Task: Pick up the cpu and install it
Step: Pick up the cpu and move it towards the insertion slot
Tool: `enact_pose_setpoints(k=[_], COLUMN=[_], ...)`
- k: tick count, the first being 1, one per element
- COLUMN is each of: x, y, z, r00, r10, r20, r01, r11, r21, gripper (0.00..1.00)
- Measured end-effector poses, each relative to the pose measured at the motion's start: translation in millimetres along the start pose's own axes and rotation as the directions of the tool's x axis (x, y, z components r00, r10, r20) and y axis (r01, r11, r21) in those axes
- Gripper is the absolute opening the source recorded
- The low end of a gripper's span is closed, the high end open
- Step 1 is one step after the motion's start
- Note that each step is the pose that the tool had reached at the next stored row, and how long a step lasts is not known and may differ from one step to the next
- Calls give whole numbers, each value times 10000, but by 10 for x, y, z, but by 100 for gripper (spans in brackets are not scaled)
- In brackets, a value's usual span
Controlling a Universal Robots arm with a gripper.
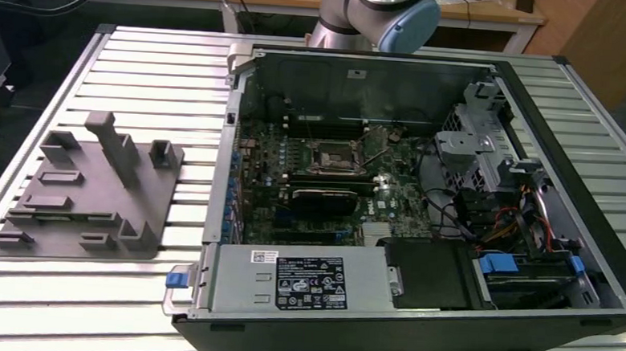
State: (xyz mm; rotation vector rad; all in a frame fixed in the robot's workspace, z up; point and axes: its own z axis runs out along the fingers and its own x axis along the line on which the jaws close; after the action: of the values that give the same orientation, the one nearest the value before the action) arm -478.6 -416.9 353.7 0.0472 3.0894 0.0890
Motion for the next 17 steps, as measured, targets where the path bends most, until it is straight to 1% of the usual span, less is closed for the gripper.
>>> enact_pose_setpoints(k=[6,17], x=[-5,-16], y=[6,19], z=[-104,-323], r00=[10000,10000], r10=[-1,-4], r20=[19,64], r01=[1,4], r11=[10000,10000], r21=[-1,-2], gripper=[54,54])
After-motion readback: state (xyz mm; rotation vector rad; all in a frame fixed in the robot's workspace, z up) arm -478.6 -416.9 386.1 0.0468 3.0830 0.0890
